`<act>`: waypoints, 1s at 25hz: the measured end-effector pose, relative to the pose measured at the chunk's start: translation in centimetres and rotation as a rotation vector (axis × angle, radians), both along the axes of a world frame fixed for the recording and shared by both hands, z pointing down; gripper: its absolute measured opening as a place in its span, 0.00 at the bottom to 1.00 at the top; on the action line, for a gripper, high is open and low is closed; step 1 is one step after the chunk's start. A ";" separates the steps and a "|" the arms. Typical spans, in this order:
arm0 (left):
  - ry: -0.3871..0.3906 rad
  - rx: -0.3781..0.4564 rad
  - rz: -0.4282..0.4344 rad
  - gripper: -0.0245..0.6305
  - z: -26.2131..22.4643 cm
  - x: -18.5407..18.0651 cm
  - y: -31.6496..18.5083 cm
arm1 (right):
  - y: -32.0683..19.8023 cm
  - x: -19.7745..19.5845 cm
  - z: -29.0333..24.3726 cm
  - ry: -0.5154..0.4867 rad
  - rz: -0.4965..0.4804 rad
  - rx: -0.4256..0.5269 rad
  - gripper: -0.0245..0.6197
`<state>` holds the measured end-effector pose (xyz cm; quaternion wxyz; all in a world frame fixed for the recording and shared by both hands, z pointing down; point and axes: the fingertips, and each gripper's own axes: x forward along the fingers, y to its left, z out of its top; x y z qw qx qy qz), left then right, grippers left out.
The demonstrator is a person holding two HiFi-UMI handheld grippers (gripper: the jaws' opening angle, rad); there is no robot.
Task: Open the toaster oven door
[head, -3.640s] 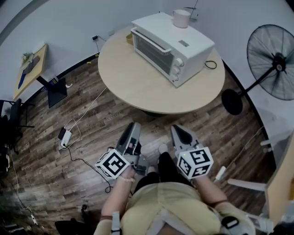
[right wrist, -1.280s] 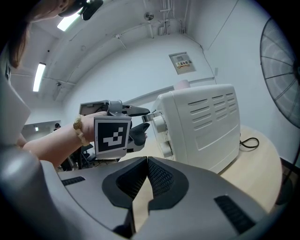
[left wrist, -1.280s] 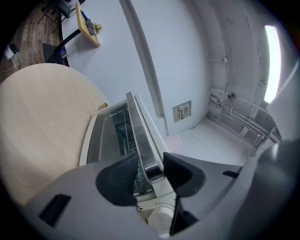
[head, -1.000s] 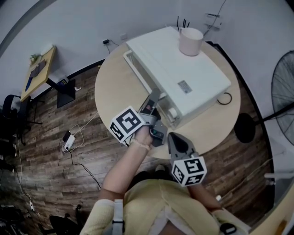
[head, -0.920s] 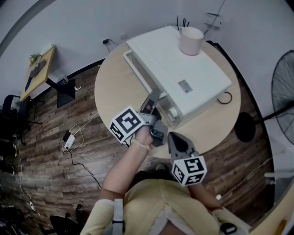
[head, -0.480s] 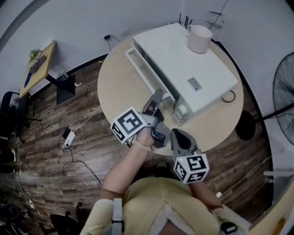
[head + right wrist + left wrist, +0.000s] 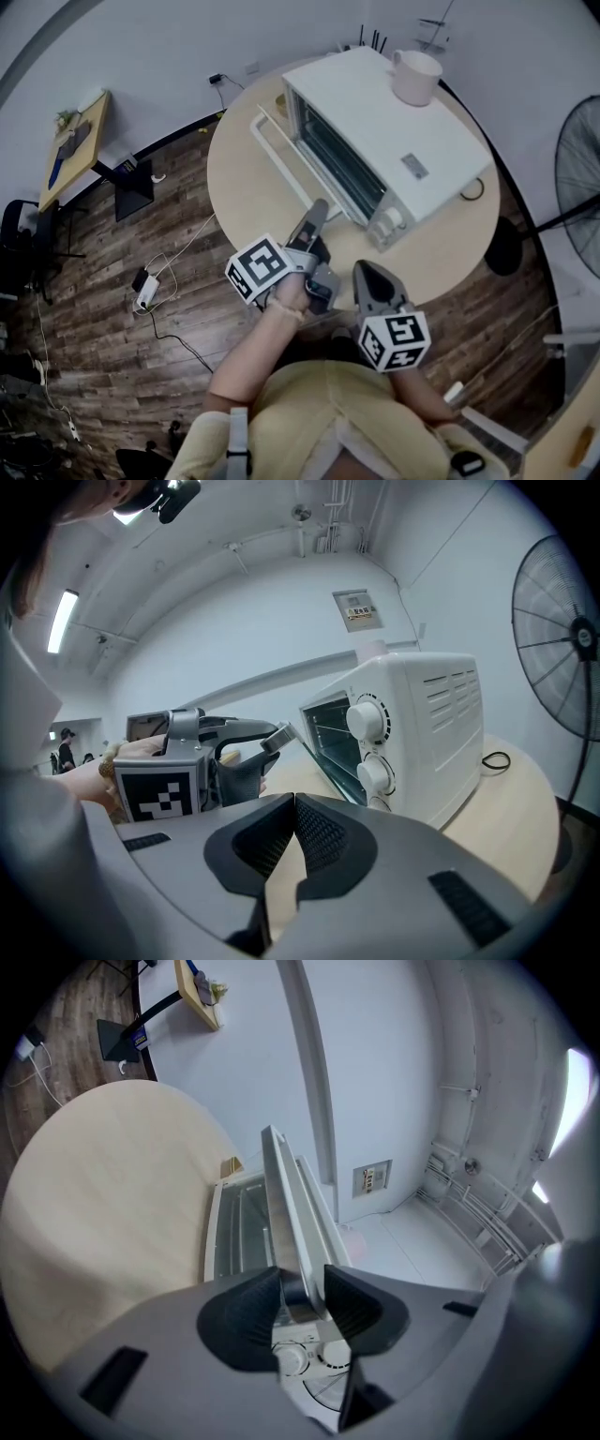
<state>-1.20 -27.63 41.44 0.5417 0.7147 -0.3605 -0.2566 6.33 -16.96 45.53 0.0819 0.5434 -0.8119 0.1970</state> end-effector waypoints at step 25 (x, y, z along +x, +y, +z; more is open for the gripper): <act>-0.086 -0.138 -0.010 0.21 8.4 -7.0 4.3 | 2.0 -3.2 1.5 0.039 0.031 -0.033 0.04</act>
